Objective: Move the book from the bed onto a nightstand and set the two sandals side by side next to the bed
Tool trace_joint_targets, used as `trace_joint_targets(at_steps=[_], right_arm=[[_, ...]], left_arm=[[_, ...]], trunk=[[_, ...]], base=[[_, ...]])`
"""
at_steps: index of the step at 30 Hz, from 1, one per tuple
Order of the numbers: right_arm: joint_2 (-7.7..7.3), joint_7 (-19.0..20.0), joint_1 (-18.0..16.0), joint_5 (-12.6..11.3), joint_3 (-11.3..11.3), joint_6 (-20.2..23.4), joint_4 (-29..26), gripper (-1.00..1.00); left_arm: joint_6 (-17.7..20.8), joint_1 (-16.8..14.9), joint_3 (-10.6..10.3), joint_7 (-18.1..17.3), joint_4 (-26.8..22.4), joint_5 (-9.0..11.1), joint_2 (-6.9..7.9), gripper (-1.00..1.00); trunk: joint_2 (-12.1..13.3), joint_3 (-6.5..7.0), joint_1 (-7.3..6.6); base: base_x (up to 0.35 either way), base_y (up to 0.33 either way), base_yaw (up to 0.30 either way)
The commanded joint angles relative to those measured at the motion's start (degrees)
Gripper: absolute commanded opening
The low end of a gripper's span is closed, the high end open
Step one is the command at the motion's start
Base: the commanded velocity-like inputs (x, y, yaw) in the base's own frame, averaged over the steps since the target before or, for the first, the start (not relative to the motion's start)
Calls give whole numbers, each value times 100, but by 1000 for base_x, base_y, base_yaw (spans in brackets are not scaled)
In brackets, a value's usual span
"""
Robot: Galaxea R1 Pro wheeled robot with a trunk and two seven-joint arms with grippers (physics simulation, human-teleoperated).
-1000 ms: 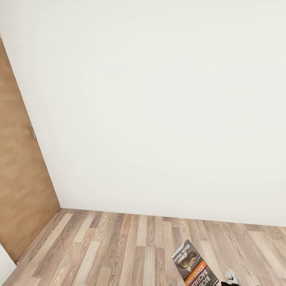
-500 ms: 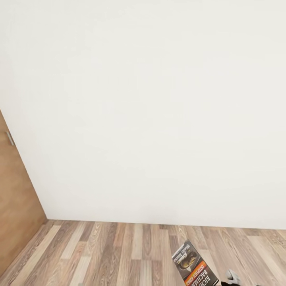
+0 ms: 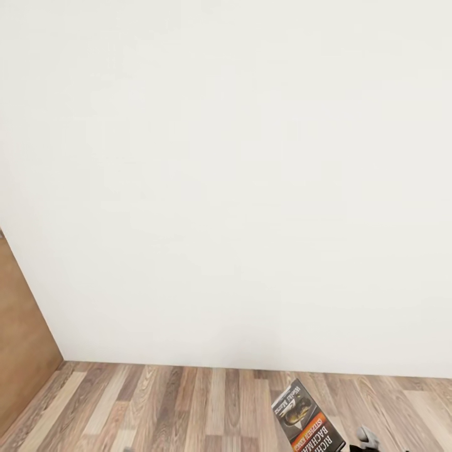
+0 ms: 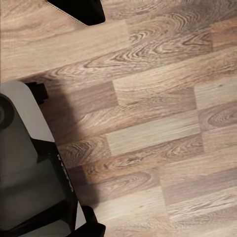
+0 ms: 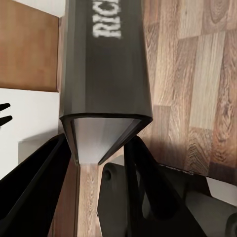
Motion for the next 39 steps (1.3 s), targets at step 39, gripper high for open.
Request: trace_joint_targets(at_steps=[39], right_arm=[[2,31,-2,23,-66,59,-6,-100]], left_arm=[[-8,244,21,-12,-14,-122,-297,100]], trunk=[[-4,-17,5]], base=[[251,0,-46]])
